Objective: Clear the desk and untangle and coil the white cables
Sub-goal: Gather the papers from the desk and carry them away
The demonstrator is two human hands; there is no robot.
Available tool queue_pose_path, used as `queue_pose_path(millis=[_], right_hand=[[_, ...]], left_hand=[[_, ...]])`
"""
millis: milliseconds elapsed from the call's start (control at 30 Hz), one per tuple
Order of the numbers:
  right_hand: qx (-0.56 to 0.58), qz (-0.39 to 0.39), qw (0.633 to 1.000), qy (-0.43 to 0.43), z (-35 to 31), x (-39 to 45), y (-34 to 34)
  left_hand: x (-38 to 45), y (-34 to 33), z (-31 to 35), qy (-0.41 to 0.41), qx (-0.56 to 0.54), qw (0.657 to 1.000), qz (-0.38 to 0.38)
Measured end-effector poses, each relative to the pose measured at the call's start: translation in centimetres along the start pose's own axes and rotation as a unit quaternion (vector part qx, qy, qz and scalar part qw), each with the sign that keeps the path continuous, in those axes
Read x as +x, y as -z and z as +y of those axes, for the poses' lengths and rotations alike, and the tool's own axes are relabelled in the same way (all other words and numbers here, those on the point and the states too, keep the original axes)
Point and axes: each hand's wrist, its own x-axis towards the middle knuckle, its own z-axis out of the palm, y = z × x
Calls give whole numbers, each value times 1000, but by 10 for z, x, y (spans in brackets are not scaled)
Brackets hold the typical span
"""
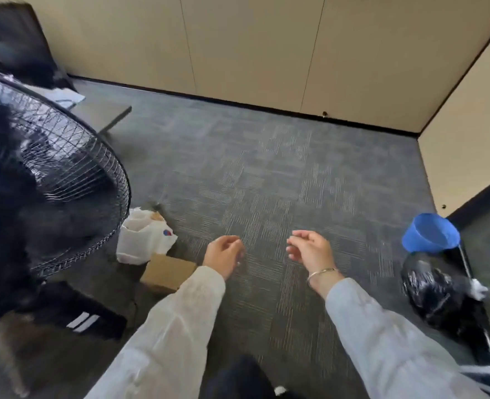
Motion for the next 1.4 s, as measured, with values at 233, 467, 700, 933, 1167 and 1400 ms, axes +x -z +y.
queue_pose_path(millis=[233,467,700,933,1167,1400], right_hand=[[-28,-73,997,-9,-77,178,-57],[-32,-105,994,-9,-172,357,-152],[-53,-157,986,-9,-250,507,-267],[-99,-262,960,-5,-298,633,-413],[-158,-390,907,4,-371,741,-603],[-218,-496,841,7,-397,784,-784]], left_hand=[[160,-25,74,11,-57,996,69],[349,-18,165,18,-74,993,86],[515,28,237,20,-85,987,138],[654,87,277,32,-125,964,233],[789,172,341,40,-173,921,348],[885,278,370,52,-231,869,434]])
